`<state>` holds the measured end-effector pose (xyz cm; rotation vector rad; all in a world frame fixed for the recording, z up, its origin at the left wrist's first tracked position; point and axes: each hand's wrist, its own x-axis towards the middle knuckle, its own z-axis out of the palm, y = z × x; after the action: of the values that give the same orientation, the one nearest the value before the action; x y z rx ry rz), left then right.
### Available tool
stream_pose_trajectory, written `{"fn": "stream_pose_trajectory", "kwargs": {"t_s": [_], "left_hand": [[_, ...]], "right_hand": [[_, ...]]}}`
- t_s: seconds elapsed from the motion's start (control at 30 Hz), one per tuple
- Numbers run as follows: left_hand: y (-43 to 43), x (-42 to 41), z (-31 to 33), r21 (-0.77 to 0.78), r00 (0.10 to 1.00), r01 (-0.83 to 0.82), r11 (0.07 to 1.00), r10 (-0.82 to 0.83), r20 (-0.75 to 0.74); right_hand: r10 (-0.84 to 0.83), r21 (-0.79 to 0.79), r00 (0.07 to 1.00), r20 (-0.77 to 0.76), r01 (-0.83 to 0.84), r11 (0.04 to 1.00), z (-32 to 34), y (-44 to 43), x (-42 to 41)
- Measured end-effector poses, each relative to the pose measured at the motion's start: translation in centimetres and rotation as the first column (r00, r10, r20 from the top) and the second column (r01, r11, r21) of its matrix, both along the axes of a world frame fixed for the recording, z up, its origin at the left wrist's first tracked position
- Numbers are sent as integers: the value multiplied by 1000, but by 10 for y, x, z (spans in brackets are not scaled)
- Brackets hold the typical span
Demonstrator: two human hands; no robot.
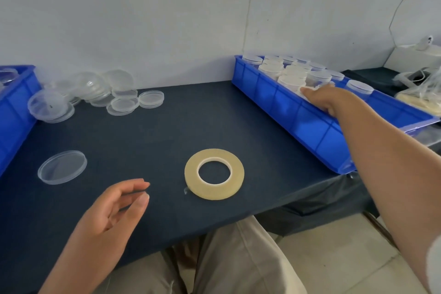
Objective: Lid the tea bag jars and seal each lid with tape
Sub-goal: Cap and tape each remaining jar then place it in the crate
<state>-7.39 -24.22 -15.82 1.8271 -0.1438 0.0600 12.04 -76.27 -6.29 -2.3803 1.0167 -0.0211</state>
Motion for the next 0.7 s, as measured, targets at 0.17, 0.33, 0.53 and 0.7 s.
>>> {"fn": "stream_pose_trajectory", "kwargs": {"t_s": [0.17, 0.33, 0.53, 0.7], "left_hand": [[-5, 3, -4, 31, 999, 26, 999, -27, 23], [-4, 3, -7, 123, 996, 86, 989, -87, 9], [1, 3, -7, 174, 998, 56, 983, -59, 16], [1, -3, -4, 161, 999, 11, 987, -19, 48]], "right_hand": [[68, 139, 998, 1, -68, 988, 2, 4, -8], [54, -142, 996, -77, -64, 988, 8, 9, -21], [329, -421, 877, 351, -166, 892, 29, 83, -40], [486, 30, 506, 713, -714, 699, -8, 234, -98]]}}
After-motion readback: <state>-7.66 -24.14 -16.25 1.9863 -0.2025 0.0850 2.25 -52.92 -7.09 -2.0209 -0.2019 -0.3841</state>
